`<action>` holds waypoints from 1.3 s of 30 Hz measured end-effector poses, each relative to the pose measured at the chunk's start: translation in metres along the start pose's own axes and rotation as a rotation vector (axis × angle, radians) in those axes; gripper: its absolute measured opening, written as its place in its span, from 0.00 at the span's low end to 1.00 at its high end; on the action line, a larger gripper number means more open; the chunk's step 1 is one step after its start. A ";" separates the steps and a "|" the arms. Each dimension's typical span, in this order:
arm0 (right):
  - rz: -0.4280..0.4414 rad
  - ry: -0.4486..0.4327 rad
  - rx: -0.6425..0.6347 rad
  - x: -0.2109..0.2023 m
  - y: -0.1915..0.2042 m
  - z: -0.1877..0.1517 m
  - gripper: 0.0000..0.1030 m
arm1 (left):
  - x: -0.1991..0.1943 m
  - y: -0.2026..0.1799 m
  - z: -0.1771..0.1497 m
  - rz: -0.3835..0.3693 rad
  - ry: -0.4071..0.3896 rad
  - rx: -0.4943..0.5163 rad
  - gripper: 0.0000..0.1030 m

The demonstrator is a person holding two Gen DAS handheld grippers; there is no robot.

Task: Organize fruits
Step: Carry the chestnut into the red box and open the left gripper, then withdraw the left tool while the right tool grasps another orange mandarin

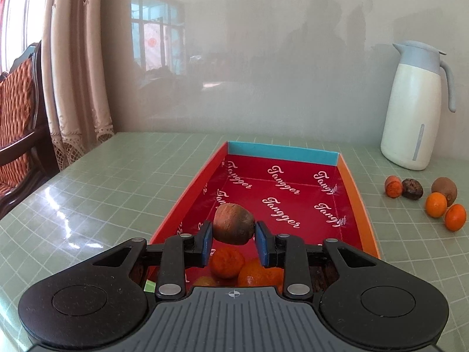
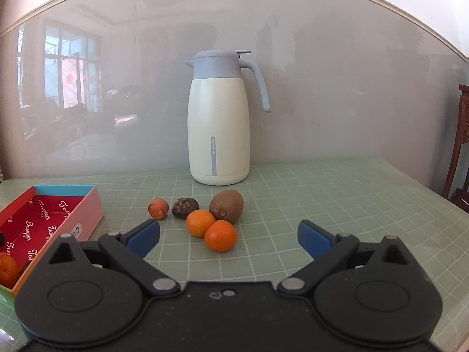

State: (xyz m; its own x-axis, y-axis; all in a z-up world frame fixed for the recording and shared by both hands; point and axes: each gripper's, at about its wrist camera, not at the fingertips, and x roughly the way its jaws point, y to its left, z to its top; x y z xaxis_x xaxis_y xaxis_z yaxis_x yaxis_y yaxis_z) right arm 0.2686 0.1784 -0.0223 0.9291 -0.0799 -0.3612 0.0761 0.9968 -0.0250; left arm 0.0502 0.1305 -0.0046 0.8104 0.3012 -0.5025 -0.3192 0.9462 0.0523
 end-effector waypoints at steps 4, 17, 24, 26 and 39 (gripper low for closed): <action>0.016 -0.003 -0.008 0.000 0.009 0.001 0.98 | 0.001 0.007 -0.002 0.015 0.015 -0.011 0.30; 0.044 -0.007 -0.033 0.001 0.029 0.001 0.98 | -0.013 0.034 -0.002 0.012 -0.012 -0.060 0.31; 0.041 -0.008 -0.032 0.001 0.027 0.001 0.98 | -0.037 0.051 -0.004 0.014 -0.054 -0.118 0.31; 0.040 -0.007 -0.032 0.001 0.027 0.001 0.98 | -0.043 0.055 -0.006 0.019 -0.062 -0.123 0.31; 0.030 0.010 -0.036 0.008 0.025 -0.001 0.98 | -0.070 0.064 -0.017 0.065 -0.095 -0.134 0.48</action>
State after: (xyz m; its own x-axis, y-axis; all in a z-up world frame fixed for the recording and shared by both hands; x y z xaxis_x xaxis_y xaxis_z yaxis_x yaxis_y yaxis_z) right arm 0.2773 0.2031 -0.0262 0.9272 -0.0503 -0.3713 0.0353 0.9983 -0.0471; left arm -0.0352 0.1677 0.0190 0.8267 0.3767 -0.4179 -0.4298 0.9022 -0.0371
